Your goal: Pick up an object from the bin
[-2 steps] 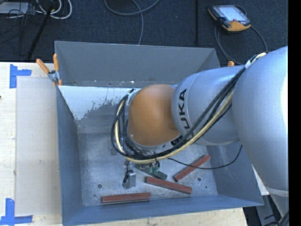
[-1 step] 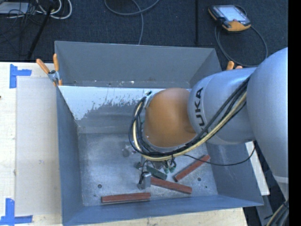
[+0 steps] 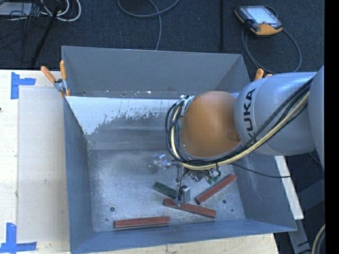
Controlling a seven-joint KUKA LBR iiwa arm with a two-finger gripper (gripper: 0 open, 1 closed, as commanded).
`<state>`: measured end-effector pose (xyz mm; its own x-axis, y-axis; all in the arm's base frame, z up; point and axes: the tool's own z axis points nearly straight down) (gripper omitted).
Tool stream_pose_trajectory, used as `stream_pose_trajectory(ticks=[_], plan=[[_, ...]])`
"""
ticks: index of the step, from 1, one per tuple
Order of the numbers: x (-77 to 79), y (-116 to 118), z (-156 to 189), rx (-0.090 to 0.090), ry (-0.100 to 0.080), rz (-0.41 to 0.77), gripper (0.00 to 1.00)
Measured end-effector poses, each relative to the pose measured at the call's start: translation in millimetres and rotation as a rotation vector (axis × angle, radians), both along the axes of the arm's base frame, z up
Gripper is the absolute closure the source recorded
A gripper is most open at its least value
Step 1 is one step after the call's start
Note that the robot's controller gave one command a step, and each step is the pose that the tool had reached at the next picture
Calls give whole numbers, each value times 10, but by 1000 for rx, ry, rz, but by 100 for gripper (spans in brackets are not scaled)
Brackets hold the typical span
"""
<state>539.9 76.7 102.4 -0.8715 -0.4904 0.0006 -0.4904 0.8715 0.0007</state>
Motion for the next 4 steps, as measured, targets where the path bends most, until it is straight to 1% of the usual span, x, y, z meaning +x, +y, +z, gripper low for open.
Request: stream_pose_trajectory(ticks=[1,2,3,4], plan=[[-177,-128,-60,-1,0,23,0],[-206,-142,-318,2,1,-125,100],[-206,-142,-318,2,1,-126,100],[-64,-439,872,0,-4,158,100]])
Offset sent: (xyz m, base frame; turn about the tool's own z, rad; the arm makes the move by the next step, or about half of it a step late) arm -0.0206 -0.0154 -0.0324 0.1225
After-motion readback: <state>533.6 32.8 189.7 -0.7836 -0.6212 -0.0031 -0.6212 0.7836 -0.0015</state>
